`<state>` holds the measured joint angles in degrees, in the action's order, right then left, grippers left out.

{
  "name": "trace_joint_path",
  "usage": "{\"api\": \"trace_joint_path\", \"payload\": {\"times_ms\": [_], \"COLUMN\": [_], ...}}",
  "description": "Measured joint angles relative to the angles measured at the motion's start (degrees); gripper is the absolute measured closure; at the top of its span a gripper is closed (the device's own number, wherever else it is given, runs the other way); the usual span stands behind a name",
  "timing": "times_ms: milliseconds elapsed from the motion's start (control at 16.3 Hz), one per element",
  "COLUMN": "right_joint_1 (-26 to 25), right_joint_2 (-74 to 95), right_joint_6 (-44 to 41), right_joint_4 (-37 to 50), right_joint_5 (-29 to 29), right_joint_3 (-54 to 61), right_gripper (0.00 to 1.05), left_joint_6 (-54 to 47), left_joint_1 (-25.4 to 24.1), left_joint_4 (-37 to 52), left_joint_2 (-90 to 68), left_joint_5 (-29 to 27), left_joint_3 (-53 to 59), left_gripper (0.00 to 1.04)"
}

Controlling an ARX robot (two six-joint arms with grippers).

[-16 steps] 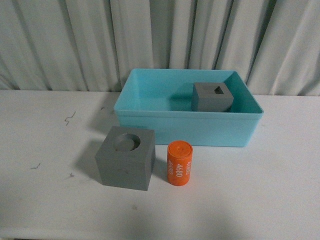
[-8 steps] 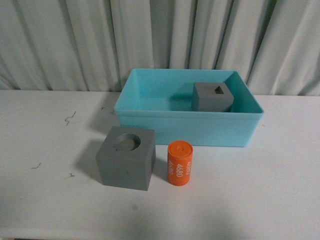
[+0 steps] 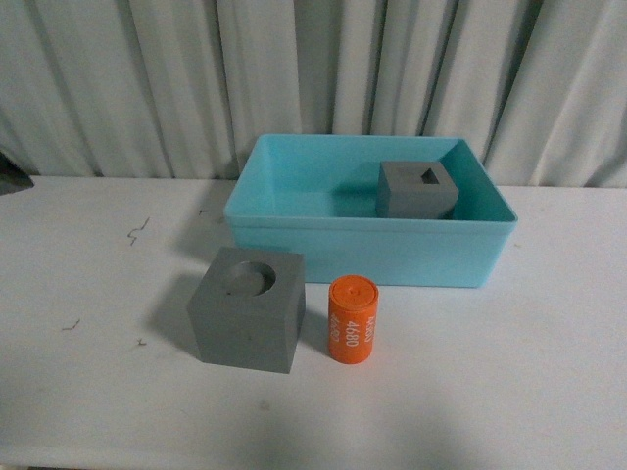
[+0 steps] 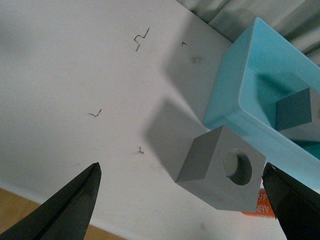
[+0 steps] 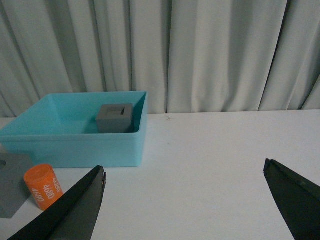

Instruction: Place gray and orange parts in blue box

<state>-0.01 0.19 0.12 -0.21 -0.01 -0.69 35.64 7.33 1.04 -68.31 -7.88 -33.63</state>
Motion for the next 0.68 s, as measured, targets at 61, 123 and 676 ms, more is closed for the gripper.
{"api": "trace_joint_path", "payload": {"times_ms": [61, 123, 676], "right_joint_1": [0.0, 0.0, 0.0], "right_joint_2": [0.0, 0.0, 0.0], "right_joint_6": [0.0, 0.0, 0.0], "right_joint_4": [0.0, 0.0, 0.0], "right_joint_5": [0.0, 0.0, 0.0], "right_joint_3": [0.0, 0.0, 0.0], "right_gripper": [0.06, 0.06, 0.06], "left_joint_6": [-0.1, -0.5, -9.6], "left_joint_1": [0.5, 0.9, 4.6], "left_joint_4": [1.5, 2.9, 18.4], "left_joint_2": [-2.9, -5.9, -24.3], "left_joint_5": [0.6, 1.5, 13.2], "left_joint_3": [-1.3, -2.5, -5.0], "left_gripper": [0.07, 0.07, 0.07]}}
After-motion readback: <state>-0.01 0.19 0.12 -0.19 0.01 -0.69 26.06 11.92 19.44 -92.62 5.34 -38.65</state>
